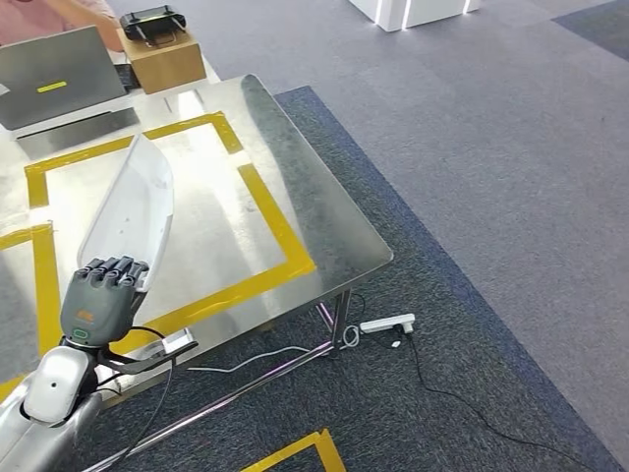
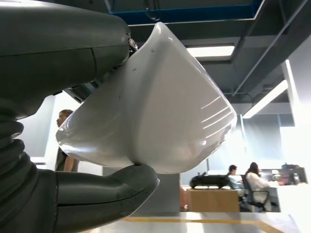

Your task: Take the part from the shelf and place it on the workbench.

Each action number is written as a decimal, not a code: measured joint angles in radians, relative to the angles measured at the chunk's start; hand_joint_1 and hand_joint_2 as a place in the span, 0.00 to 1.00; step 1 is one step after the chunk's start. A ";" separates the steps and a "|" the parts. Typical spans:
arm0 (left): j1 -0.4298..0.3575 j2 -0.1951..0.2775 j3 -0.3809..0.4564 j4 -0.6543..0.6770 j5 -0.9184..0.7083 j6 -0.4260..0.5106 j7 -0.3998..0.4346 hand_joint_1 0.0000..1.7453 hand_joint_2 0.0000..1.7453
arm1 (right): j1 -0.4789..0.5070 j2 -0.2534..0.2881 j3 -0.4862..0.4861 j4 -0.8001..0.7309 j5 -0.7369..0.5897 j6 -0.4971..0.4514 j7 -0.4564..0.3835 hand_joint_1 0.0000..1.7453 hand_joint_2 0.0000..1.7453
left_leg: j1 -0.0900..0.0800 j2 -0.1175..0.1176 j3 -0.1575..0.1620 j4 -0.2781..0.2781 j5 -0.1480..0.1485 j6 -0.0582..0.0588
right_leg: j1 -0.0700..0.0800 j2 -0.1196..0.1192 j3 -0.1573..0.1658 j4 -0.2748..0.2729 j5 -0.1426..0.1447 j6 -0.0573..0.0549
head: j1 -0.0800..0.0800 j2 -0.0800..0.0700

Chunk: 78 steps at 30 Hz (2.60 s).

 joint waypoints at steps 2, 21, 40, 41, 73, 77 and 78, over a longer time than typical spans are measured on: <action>-0.001 0.000 0.000 0.000 0.000 0.000 0.000 1.00 1.00 | -0.001 -0.001 0.000 0.000 0.000 0.000 0.000 0.00 0.00 | 0.001 -0.027 -0.001 0.004 -0.001 -0.007 | -0.007 0.043 0.057 -0.135 0.066 -0.003 | 0.000 0.000; 0.004 0.007 0.002 0.001 0.003 -0.003 0.008 1.00 1.00 | -0.010 0.000 -0.011 0.000 0.004 0.000 -0.016 0.00 0.00 | -0.014 0.090 -0.003 0.007 -0.007 -0.027 | 0.009 -0.112 0.127 -0.218 0.056 -0.026 | -0.011 0.000; -0.018 0.005 0.002 0.007 0.003 -0.021 0.009 1.00 1.00 | -0.005 -0.002 -0.024 0.000 0.009 0.002 -0.025 0.00 0.00 | -0.006 0.020 0.002 0.002 -0.004 -0.005 | -0.002 0.009 0.075 -0.206 0.093 -0.021 | -0.006 0.000; -0.024 0.005 0.001 0.011 0.003 -0.027 0.009 1.00 1.00 | -0.006 -0.002 -0.025 0.000 0.009 0.004 -0.024 0.00 0.00 | -0.005 0.020 0.003 0.000 -0.003 -0.006 | -0.001 0.009 0.075 -0.206 0.093 -0.023 | -0.006 0.000; -0.283 -0.060 -0.055 0.361 -0.013 -0.132 0.056 1.00 1.00 | -0.020 -0.001 -0.029 0.000 0.041 0.028 0.001 0.00 0.00 | -0.007 0.020 0.001 -0.001 -0.001 -0.034 | -0.003 0.008 0.075 -0.205 0.094 -0.026 | -0.005 0.000; -0.320 -0.065 -0.058 0.451 -0.041 -0.170 0.100 1.00 1.00 | -0.020 0.000 -0.031 0.000 0.043 0.027 0.004 0.00 0.00 | -0.007 0.020 0.001 -0.001 -0.001 -0.034 | -0.003 0.008 0.075 -0.205 0.094 -0.026 | -0.005 0.000; -0.328 -0.065 -0.057 0.475 -0.051 -0.181 0.115 1.00 1.00 | -0.020 0.000 -0.031 0.000 0.044 0.027 0.005 0.00 0.00 | -0.007 0.020 0.001 -0.001 -0.001 -0.034 | -0.003 0.008 0.075 -0.205 0.094 -0.026 | -0.005 0.000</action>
